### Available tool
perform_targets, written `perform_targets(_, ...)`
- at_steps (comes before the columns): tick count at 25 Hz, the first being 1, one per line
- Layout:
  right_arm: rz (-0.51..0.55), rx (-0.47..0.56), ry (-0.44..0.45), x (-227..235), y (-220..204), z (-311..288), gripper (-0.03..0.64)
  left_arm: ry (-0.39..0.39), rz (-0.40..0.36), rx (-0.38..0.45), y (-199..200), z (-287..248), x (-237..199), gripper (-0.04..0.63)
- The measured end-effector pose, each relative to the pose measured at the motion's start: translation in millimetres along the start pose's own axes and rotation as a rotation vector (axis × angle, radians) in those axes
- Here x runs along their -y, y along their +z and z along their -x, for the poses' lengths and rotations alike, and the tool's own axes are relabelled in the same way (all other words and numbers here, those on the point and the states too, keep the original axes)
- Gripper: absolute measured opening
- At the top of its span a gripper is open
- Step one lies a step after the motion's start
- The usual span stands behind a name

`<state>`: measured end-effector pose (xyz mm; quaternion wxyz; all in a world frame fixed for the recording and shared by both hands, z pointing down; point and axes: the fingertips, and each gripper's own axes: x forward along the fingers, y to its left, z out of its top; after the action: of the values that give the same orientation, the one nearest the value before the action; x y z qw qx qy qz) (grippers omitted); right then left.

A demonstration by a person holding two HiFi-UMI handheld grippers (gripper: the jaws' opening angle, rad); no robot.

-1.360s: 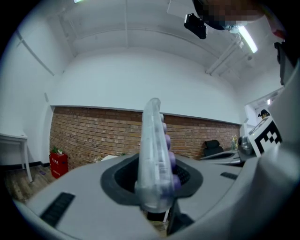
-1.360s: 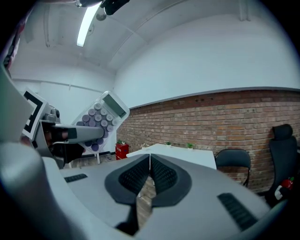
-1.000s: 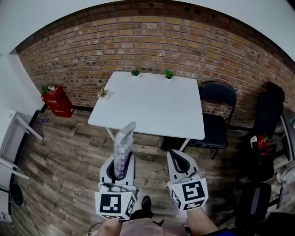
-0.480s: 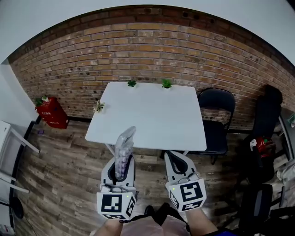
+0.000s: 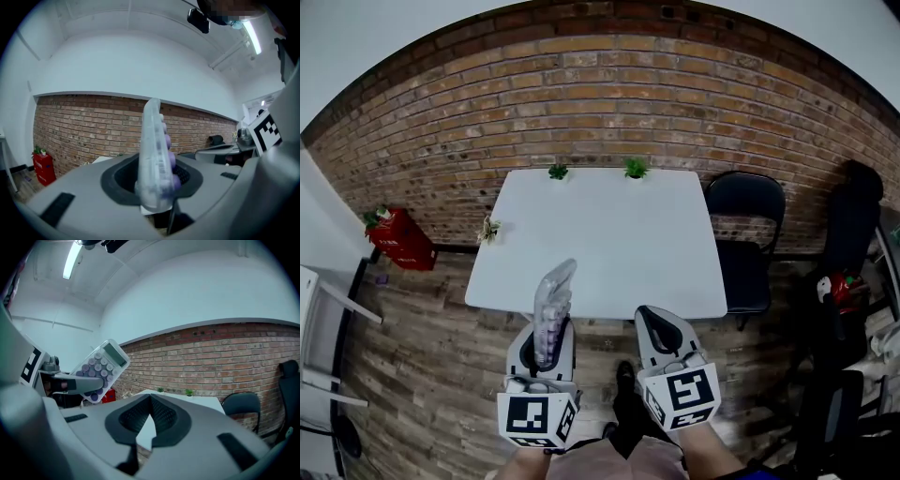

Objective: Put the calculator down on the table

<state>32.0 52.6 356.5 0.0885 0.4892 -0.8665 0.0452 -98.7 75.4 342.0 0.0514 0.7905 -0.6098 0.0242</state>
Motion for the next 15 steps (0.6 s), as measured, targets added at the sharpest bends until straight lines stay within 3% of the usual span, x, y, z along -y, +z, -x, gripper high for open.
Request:
perform_targets(9, -0.046, -0.019, 0.025, 51, -3, -84, 0.003, 0.004, -0.015, -0.055, -8, -89, -15, 0.132)
perform_targets(15, -0.05, 0.007, 0.055, 87, 20, -140, 0.003, 0.008, -0.021, -0.058, 4, -153, -25, 0.132)
